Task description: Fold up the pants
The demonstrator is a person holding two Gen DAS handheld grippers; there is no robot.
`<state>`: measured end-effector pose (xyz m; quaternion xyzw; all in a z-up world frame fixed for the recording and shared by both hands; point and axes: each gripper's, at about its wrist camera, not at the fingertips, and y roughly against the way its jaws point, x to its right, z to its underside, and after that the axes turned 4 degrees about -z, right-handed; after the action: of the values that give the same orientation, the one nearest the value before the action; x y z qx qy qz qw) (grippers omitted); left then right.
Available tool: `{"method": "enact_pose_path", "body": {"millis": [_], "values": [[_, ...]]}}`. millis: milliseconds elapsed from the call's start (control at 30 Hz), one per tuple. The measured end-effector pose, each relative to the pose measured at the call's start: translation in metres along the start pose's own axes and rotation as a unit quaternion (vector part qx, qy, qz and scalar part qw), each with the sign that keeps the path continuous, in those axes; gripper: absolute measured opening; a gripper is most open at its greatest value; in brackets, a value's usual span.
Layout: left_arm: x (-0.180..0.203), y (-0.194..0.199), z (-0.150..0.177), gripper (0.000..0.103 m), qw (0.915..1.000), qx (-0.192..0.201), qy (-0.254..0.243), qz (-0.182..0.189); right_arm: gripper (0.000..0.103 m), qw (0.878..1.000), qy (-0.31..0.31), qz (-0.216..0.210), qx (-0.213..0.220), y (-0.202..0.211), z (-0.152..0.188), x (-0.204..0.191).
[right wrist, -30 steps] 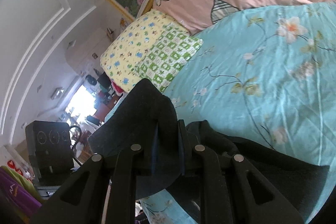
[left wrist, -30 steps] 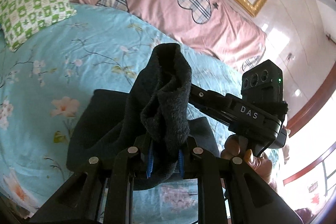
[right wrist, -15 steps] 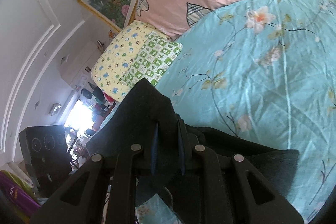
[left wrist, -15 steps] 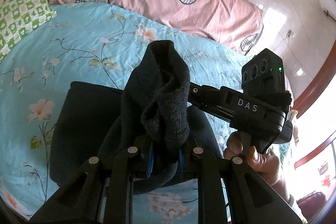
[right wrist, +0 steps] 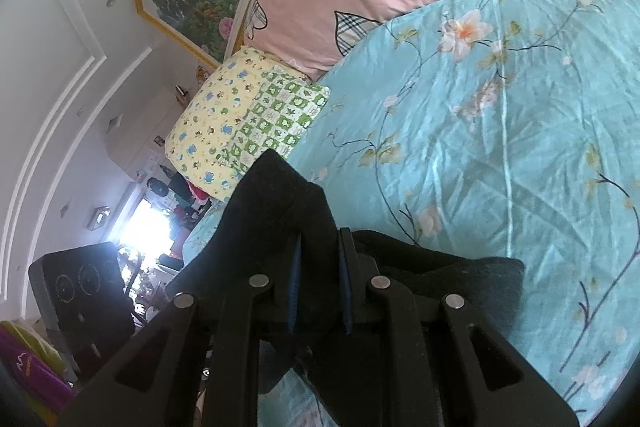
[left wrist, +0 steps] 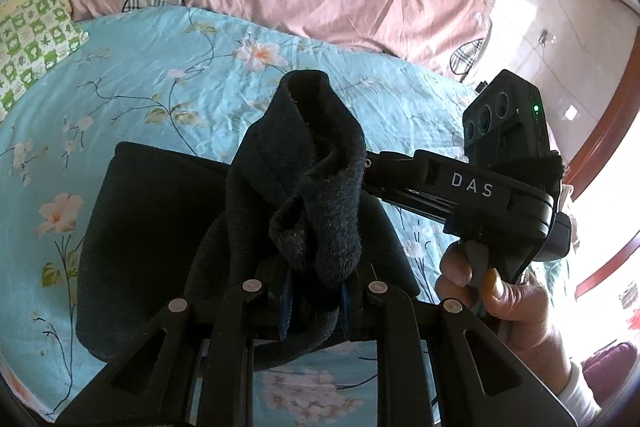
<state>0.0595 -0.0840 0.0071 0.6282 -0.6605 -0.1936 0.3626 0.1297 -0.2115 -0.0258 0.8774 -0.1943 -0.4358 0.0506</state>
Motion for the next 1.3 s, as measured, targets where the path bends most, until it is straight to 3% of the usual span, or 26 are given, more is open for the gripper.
{"method": "enact_pose_path", "body": {"millis": [67, 133, 200, 300, 433, 567, 633, 833, 1300], "values": [[0.004, -0.004, 0.001, 0.023, 1.0000, -0.003, -0.006, 0.003, 0.019, 1.000, -0.006, 0.011, 0.001, 0.003, 0.001, 0.004], [0.010, -0.007, 0.003, 0.042, 0.9998, -0.002, -0.016, 0.013, 0.022, 1.000, -0.013, 0.018, -0.005, 0.005, 0.002, 0.007], [0.018, -0.008, 0.008, 0.070, 0.9988, -0.004, -0.038, 0.031, 0.022, 0.999, -0.015, 0.047, -0.004, 0.011, 0.003, 0.008], [0.029, -0.013, 0.015, 0.072, 0.9975, -0.003, -0.067, 0.024, 0.023, 0.996, -0.020, 0.091, 0.008, 0.027, 0.006, 0.007], [0.028, -0.014, 0.022, 0.072, 0.9972, -0.008, -0.064, 0.037, 0.054, 0.989, -0.026, 0.142, 0.042, 0.055, 0.014, 0.005], [0.018, -0.009, 0.023, 0.072, 0.9974, -0.013, -0.050, 0.050, 0.059, 0.987, -0.034, 0.146, 0.057, 0.071, 0.021, 0.000], [0.011, -0.005, 0.023, 0.072, 0.9977, -0.014, -0.039, 0.054, 0.072, 0.985, -0.033, 0.157, 0.063, 0.074, 0.024, -0.004], [-0.013, 0.014, 0.023, 0.072, 0.9983, -0.001, -0.010, 0.057, 0.082, 0.981, -0.015, 0.182, 0.072, 0.071, 0.032, -0.028], [-0.066, 0.042, 0.019, 0.074, 0.9983, 0.023, 0.048, 0.025, 0.094, 0.965, 0.001, 0.255, 0.066, 0.045, 0.046, -0.060]]}}
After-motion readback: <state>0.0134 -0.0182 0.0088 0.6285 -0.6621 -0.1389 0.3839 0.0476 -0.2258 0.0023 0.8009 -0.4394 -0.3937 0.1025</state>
